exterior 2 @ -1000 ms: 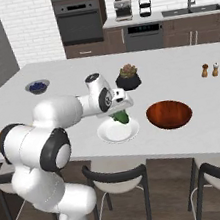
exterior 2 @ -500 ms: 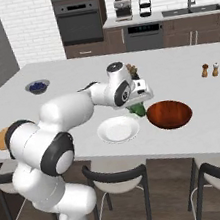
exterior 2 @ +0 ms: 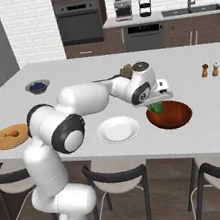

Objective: Pick the chicken drumstick and broccoli from their plates and place them in the bowl. Then put the bowl in the fridge.

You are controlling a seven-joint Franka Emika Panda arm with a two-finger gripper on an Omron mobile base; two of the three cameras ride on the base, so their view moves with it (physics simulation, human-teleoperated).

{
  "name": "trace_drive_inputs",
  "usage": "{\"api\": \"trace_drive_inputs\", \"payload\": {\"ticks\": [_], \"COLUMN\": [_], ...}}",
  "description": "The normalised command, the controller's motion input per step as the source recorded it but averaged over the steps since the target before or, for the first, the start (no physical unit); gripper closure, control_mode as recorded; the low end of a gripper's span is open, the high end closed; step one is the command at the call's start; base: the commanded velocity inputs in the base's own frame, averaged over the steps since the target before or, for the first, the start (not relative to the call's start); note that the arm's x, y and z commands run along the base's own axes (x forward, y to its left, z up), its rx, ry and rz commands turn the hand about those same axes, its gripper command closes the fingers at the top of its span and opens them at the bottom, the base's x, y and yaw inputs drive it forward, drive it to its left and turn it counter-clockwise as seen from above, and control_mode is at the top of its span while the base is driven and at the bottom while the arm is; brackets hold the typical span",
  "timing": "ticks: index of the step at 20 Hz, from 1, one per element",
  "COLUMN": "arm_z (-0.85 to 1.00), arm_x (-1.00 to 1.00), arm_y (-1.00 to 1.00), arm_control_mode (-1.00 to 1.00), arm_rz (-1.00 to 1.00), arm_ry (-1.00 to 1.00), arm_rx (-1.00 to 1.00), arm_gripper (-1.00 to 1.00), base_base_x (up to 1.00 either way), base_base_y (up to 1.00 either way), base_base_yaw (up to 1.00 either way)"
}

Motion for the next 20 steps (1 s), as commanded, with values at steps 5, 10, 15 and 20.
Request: {"api": "trace_drive_inputs", "payload": {"ticks": [5, 10, 15, 20], "arm_z": [-0.25, -0.57, -0.50, -0.28], "arm_x": [0.29, 0.05, 0.22, 0.33], "arm_y": [-0.32, -0.02, 0.00, 0.00], "arm_control_mode": [-1.00, -1.00, -1.00, -1.00], "arm_rz": [0.00, 0.00, 0.00, 0.00], "arm_ry": [0.00, 0.00, 0.00, 0.00], "arm_rx": [0.04, 0.01, 0.00, 0.00], "arm_gripper": [1.00, 1.00, 1.00, 1.00], "base_base_x": [0.00, 0.00, 0.00, 0.00], "base_base_y": [0.00, 0.00, 0.00, 0.00], "base_base_yaw": [0.00, 0.00, 0.00, 0.00]}}
